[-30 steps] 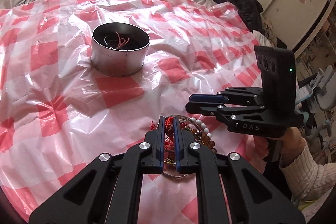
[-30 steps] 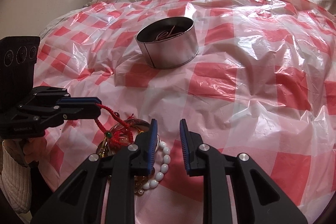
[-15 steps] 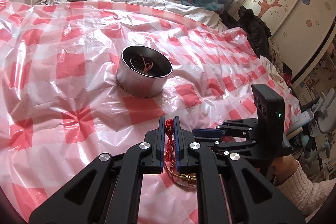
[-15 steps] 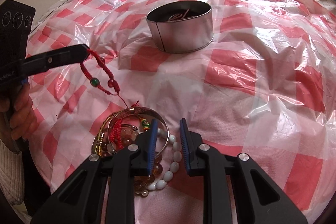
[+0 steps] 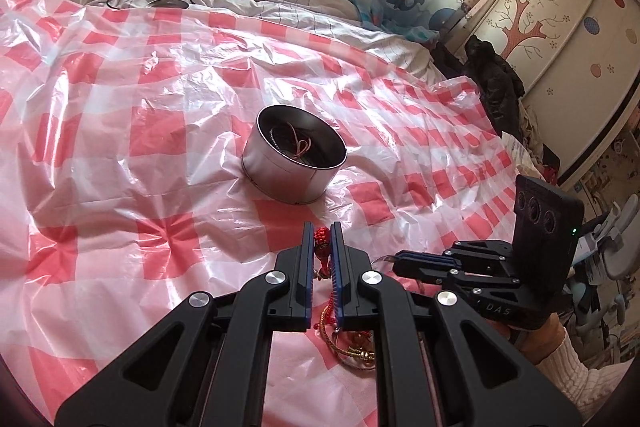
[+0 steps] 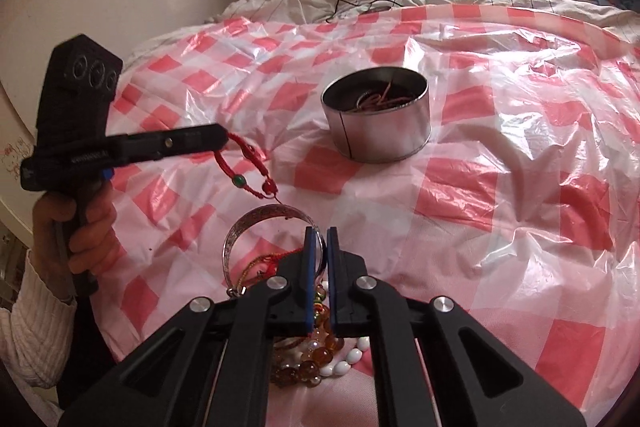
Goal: Organize jewelry
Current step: 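Move both tools over the silver tin and open them to drop the jewelry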
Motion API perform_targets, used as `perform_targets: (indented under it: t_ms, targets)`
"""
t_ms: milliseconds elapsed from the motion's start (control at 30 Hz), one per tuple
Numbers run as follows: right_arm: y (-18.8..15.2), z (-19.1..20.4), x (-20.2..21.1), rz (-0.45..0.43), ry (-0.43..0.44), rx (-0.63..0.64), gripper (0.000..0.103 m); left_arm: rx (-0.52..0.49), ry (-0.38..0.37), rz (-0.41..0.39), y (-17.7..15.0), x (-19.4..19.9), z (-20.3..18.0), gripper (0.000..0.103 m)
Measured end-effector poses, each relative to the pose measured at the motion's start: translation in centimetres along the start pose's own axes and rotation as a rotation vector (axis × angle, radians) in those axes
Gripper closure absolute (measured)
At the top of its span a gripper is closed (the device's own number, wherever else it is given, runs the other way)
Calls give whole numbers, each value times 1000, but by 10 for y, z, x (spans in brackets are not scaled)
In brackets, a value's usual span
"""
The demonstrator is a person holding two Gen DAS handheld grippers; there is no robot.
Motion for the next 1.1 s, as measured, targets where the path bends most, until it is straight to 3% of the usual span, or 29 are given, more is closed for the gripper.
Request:
perform_targets:
  t_ms: [167, 367, 567, 767, 933, 1100]
  targets:
    - [21, -3, 21, -121, 8, -19, 97, -12, -17, -17, 6, 0, -7, 96]
    - [50, -24, 46, -252, -55, -81, 97, -55, -21, -63, 28, 1, -28, 96]
    - [72, -40, 43, -273, -138, -89, 97, -112, -5, -68, 59, -13, -39, 96]
    - [105, -46, 30, -291, -202, -42, 97, -89, -36, -98, 91, -32, -31, 96]
    - [121, -50, 13, -289, -259, 3, 97, -31, -55, -104, 99, -51, -13, 96]
    - [115, -57, -5, -260, -281, 8, 97, -5, -35, -72, 94, -72, 3, 96]
Point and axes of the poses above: each gripper's, at about its wrist camera, not at the fingertips, and x roughly against the way its jaws point, z to its left, y to its top, the point moved 6 cm from there along -x, roughly the way its jaws point, and after that the axes turned 1 degree about y, right-handed, at the moved point
